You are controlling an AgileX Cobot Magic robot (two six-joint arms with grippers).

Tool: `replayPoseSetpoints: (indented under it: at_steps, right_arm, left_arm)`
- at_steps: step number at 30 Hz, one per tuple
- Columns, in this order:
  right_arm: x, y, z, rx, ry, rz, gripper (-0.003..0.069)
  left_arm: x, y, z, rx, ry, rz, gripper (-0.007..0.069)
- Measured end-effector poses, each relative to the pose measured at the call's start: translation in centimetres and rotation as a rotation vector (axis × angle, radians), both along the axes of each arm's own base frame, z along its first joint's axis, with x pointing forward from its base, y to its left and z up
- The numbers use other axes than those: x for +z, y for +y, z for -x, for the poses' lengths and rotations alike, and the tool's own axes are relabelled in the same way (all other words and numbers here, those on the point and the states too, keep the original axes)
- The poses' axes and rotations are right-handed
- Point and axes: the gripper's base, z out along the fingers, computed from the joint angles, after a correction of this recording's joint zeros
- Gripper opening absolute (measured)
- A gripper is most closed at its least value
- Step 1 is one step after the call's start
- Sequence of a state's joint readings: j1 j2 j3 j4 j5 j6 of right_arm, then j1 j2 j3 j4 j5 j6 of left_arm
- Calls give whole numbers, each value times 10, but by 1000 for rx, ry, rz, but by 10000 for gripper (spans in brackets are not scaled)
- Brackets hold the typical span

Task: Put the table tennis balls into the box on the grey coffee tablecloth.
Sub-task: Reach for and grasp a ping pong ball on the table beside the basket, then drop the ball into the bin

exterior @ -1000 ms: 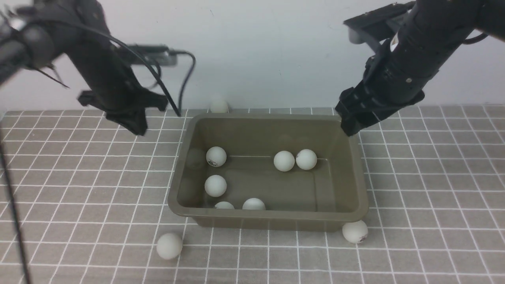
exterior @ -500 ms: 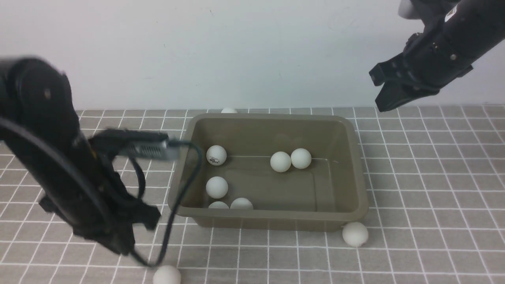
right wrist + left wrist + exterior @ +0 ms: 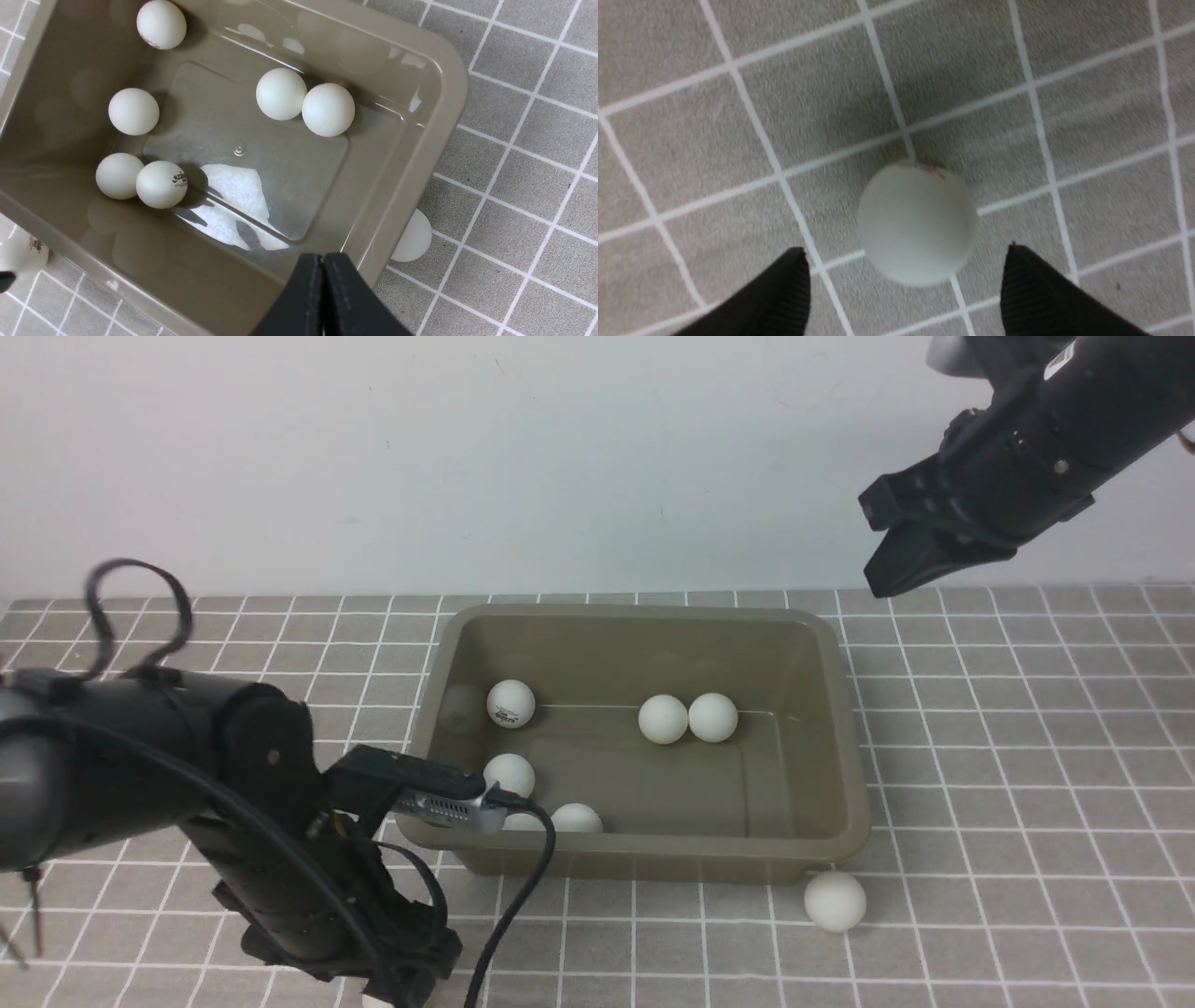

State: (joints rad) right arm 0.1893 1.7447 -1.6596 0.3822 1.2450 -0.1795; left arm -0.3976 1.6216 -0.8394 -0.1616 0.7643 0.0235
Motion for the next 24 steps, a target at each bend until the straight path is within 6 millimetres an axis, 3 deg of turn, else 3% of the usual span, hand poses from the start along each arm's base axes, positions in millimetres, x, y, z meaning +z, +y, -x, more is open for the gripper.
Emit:
replayPoseSetpoints:
  at_steps: [4,7,10,13,14,16,17,19,20,22,24]
  right_arm:
    - [0,0,0,6,-3,2,-13]
    - [0,-1,0,10,-8,20,-13]
    - [-2,-5,-1,-8,-10,66,-13]
    - [-8,-18,1,-80,6,167,-13]
    - [-8,-19,1,-91,9,168,-13]
    - [-22,-27,12,-146,67,203,-13]
    - [-24,-27,13,-147,75,205,-13]
    - [-39,-29,25,-159,140,212,-13]
    - [-57,-29,36,-155,212,207,-13]
    - [-68,-28,42,-153,257,199,-9]
    - [-95,-26,56,-134,347,167,13]
  left_arm:
    - [-20,-3,-6,14,35,-9,484]
    - [-25,-4,-7,17,56,-14,342]
    - [-19,-4,-11,3,64,-23,353]
    - [14,-5,-26,-11,30,-19,353]
    - [15,-4,-25,-11,31,-20,353]
    - [54,-9,-39,-16,-69,16,353]
    - [57,-9,-40,-16,-80,20,353]
    - [83,-15,-50,-13,-157,68,353]
    - [101,-22,-60,-5,-212,122,353]
    - [105,-25,-64,-2,-223,141,353]
    - [111,-33,-79,9,-236,181,353]
